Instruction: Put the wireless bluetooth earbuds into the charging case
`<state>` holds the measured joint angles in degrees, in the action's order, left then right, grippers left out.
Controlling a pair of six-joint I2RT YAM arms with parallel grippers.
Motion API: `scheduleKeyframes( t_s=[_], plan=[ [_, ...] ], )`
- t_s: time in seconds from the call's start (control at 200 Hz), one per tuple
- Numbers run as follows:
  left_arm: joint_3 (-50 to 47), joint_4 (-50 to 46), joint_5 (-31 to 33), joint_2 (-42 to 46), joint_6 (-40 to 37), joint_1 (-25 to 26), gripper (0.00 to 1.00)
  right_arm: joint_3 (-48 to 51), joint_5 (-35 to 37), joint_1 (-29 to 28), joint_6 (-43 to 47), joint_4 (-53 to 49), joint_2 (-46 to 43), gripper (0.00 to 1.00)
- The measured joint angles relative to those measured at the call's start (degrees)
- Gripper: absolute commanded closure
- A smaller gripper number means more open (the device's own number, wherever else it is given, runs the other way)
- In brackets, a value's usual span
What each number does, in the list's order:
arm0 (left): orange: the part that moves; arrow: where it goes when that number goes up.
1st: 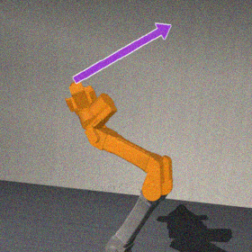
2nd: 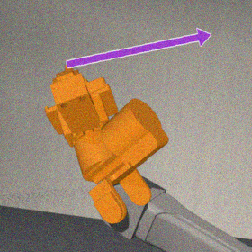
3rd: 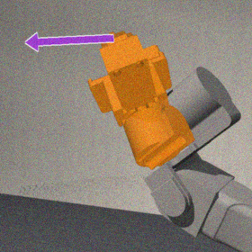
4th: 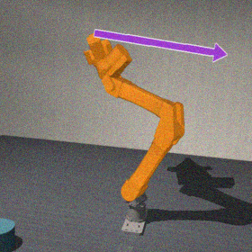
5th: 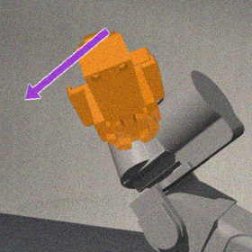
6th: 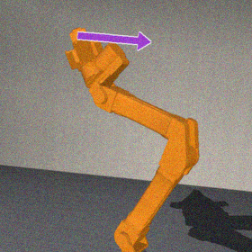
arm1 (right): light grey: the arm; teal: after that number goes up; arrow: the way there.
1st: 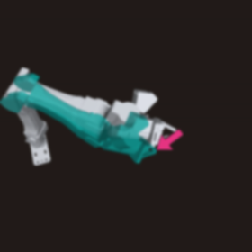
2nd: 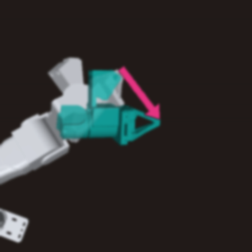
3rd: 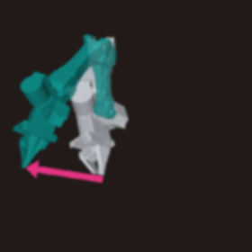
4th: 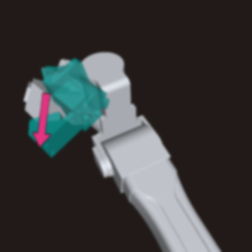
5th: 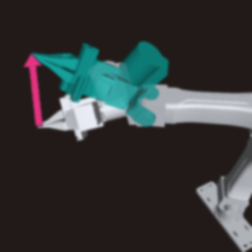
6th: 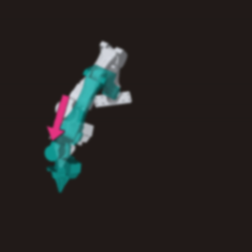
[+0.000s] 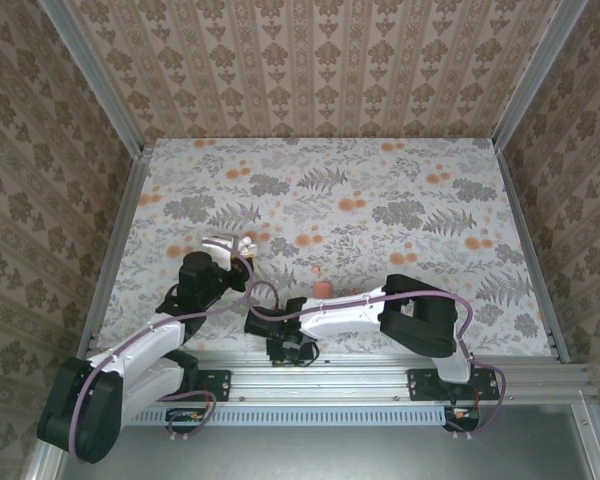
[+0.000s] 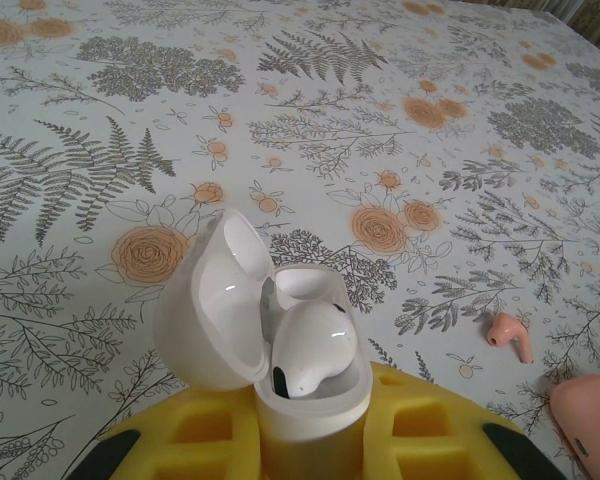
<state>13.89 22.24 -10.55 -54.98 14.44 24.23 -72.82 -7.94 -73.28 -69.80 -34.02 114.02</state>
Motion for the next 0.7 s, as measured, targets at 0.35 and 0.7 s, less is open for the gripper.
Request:
scheduleKeyframes(
  t_s=[0.35,0.7],
  plan=[
    [0.0,0.0,-0.1,0.0,0.0,0.0,0.96,0.0,1.6,-0.4,2.2,0.0,-1.5,0.80],
    [0.0,0.1,-0.7,-0.2,0.0,-0.3,0.96,1.3,9.5,-0.4,6.0,0.0,-13.7,0.80]
  ],
)
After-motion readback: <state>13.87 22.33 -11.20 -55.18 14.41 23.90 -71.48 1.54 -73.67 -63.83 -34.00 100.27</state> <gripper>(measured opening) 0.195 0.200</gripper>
